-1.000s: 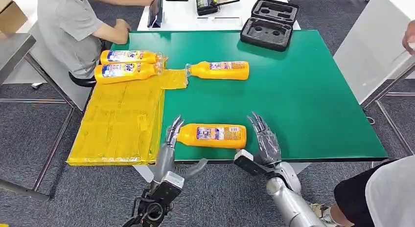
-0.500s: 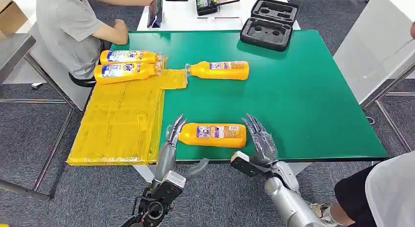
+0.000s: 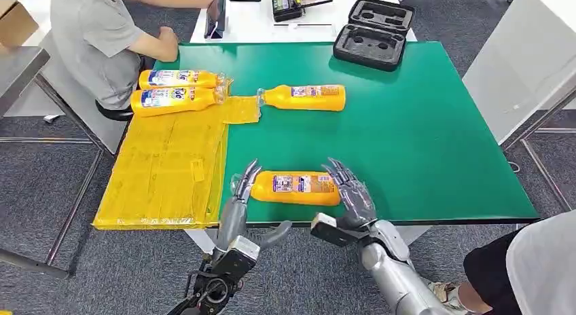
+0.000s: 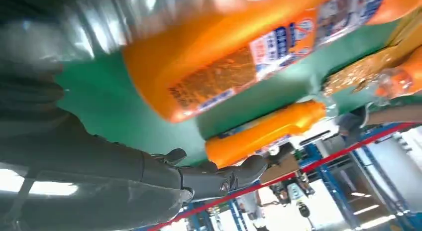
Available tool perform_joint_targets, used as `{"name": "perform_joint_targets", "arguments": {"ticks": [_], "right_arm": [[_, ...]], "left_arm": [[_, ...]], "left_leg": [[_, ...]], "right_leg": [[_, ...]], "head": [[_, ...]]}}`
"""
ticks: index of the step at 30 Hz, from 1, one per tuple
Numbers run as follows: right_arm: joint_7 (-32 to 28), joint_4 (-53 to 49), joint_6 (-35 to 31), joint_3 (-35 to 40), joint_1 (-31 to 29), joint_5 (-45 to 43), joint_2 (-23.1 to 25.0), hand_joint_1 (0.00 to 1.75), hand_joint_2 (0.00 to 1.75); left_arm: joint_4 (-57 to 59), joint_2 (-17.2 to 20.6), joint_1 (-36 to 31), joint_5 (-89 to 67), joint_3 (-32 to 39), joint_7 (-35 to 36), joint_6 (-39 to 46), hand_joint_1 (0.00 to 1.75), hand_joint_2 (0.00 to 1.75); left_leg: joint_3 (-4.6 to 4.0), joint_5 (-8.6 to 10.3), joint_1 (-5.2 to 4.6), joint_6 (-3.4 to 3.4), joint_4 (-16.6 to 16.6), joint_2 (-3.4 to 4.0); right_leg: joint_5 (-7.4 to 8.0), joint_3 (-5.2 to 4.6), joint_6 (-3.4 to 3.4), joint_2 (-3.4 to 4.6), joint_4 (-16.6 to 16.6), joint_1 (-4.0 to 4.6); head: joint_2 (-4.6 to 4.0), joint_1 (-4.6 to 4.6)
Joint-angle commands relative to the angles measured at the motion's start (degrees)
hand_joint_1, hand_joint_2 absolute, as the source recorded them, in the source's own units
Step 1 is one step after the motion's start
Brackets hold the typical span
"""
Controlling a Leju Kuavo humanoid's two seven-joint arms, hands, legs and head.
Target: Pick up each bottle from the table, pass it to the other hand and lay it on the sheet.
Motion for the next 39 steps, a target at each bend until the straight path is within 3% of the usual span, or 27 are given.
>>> {"name": "perform_joint_targets", "arguments": {"ticks": [1,13,20,39], "right_arm": [[0.5,-1.7,1.5,2.1,-1.8,0.7,0.0,0.0,1.75],[3.6,-1.9,4.8,2.1,-5.2,3.8,-0.9,0.0,1.75],[0.7,12.7,10.7,1.2,-12.8,1.4,0.2,0.0,1.75],[1.7,18.3,12.4,4.1,-14.3,4.0,2.1,0.0,1.75]], "left_arm": [[4.2,0.6,-3.1,0.3,-2.5,0.2,0.0,0.0,1.75],[4.3,0.9,-3.2,0.8,-3.6,0.2,0.0,0.0,1.75],[4.3,0.9,-3.2,1.1,-5.0,0.2,0.0,0.0,1.75],[5.5,-0.1,-4.6,1.0,-5.1,0.2,0.5,0.0,1.75]], "left_leg": [[0.05,-0.03,0.08,-0.1,0.0,0.05],[0.0,0.0,0.02,-0.06,0.0,0.07],[0.08,-0.03,0.08,-0.1,0.1,0.14],[0.05,-0.01,0.05,-0.07,0.0,0.03]], "right_leg": [[0.0,0.06,-0.1,0.03,0.0,0.08],[0.02,-0.02,-0.07,0.06,0.0,0.02],[0.03,0.07,-0.1,0.12,0.0,0.08],[0.01,0.07,-0.08,0.02,0.0,0.05]], "head": [[0.0,-0.02],[0.0,-0.02],[0.0,-0.02],[0.0,0.0]]}}
